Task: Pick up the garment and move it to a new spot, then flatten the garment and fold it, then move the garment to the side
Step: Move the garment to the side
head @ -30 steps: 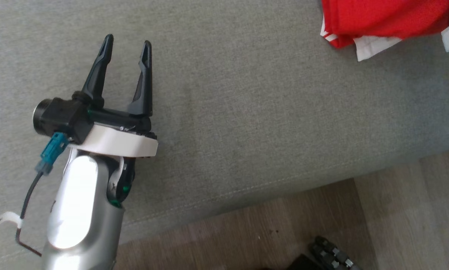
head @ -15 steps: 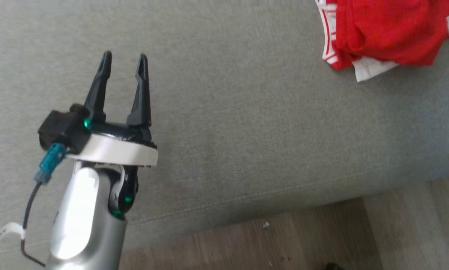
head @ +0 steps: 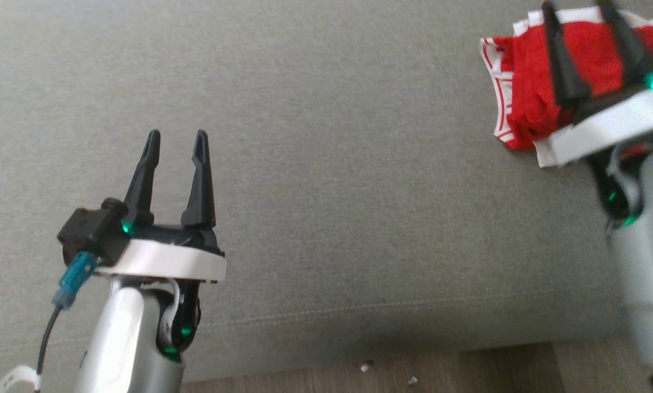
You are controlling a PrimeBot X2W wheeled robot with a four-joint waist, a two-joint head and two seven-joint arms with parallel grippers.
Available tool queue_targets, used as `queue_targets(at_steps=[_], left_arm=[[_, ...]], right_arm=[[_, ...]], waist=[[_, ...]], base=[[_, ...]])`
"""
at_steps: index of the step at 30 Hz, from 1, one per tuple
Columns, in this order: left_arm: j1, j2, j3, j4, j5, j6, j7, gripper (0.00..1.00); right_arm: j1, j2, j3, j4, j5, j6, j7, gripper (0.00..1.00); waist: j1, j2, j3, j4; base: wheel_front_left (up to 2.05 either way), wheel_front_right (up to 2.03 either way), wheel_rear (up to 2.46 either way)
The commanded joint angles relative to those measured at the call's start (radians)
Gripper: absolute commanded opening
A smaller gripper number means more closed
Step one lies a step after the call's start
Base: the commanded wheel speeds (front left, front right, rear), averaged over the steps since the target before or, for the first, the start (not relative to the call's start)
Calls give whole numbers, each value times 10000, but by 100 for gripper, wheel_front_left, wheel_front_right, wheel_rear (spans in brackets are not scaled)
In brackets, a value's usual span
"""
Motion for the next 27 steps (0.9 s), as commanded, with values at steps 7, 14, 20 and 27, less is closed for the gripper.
queue_targets(at_steps=[7,14,20,27], left_arm=[[255,87,432,-417,-159,72,-53,100],[535,87,327,-394,-225,105,-53,100],[877,87,155,-310,-280,183,-53,100],[1044,87,-31,-278,-416,299,-53,100]], right_arm=[[1549,1035,-230,-757,-301,63,-466,100],[2823,1817,-631,-773,-790,63,-1206,100],[3585,2358,-944,-639,-1213,63,-1626,100],[3806,2599,-1026,-571,-1714,63,-1795,100]], waist=[[1,0,-611,459],[1,0,-876,638],[1,0,-1222,687],[1,0,-1345,639]], base=[[0,0,0],[0,0,0],[0,0,0],[0,0,0]])
